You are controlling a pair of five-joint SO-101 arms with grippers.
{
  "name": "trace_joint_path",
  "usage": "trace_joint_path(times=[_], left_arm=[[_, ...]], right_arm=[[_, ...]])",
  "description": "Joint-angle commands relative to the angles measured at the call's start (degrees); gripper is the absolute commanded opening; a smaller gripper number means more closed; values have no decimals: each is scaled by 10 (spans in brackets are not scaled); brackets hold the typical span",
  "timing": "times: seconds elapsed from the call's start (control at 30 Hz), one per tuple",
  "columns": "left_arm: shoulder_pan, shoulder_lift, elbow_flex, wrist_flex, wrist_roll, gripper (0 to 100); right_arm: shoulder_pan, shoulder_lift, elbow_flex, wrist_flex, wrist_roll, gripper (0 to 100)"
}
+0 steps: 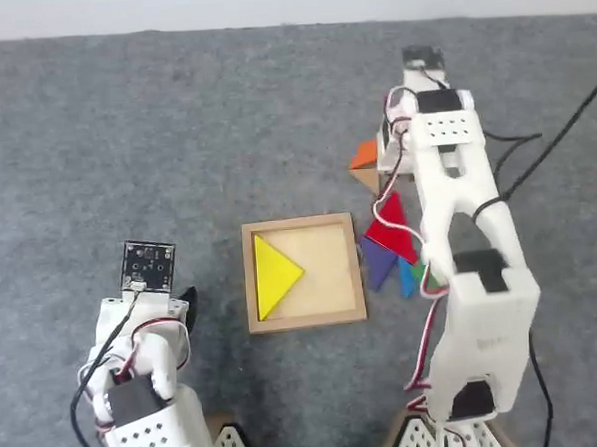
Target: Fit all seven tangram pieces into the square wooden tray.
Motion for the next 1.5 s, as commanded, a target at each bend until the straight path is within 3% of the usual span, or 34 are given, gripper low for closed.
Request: trace_joint_path(times=[0.0, 0.17, 0.63, 0.9, 1.2, 1.47], left_arm=[[0, 2, -4, -2, -6, 281], [0, 2, -4, -2, -6, 281], [0, 2, -4, -2, -6, 281], [0, 2, -4, -2, -6, 281], [0, 2, -4, -2, -6, 281], [0, 2, -4, -2, -6, 281]], right_arm=[[-61, -80, 76, -13, 17, 154], [-93, -97, 230, -149, 21, 196], [-73, -95, 276, -123, 22, 198], [-60, -95, 308, -125, 79, 199], [-36, -68, 306, -135, 99, 386], [-37, -45, 280, -135, 99, 395]])
